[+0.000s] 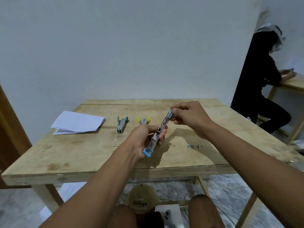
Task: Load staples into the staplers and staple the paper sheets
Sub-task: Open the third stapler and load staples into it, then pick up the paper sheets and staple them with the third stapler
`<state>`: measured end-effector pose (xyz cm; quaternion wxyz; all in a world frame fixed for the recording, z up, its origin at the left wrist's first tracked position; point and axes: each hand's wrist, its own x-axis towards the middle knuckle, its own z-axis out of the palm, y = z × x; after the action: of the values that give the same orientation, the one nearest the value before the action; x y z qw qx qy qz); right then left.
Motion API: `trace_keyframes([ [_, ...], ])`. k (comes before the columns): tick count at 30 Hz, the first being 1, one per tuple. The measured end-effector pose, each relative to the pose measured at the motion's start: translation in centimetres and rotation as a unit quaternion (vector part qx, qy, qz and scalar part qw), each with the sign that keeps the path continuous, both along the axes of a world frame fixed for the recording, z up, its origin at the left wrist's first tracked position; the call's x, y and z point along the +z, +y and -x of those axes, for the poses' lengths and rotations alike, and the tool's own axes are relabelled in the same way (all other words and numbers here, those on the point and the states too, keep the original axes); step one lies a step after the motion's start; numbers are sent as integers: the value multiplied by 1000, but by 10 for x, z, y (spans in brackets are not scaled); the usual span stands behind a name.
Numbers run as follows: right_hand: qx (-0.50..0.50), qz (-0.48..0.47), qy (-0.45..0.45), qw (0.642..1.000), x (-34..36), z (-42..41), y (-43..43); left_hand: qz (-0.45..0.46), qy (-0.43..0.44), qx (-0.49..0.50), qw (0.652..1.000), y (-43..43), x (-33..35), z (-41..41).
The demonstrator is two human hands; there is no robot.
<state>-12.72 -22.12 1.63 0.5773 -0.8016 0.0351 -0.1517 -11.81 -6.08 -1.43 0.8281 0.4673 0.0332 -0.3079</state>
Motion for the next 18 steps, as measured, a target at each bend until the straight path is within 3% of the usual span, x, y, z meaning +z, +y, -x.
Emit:
trace_keyframes([
  [2,6,5,-11,1000,3,3,1,25,35,62,997,-5,4,0],
  [7,94,147,8,985,6,20,8,59,88,277,955,-18,2,-21],
  [9,141,178,20,974,7,26,15,73,106,331,935,-22,3,-27],
  [11,127,217,13,968,6,26,18,68,115,363,922,-27,8,-24],
  [15,82,227,-31,970,6,18,11,63,87,311,944,-26,10,-16],
  [18,38,154,-29,987,11,14,-1,28,36,188,981,-16,9,-4],
])
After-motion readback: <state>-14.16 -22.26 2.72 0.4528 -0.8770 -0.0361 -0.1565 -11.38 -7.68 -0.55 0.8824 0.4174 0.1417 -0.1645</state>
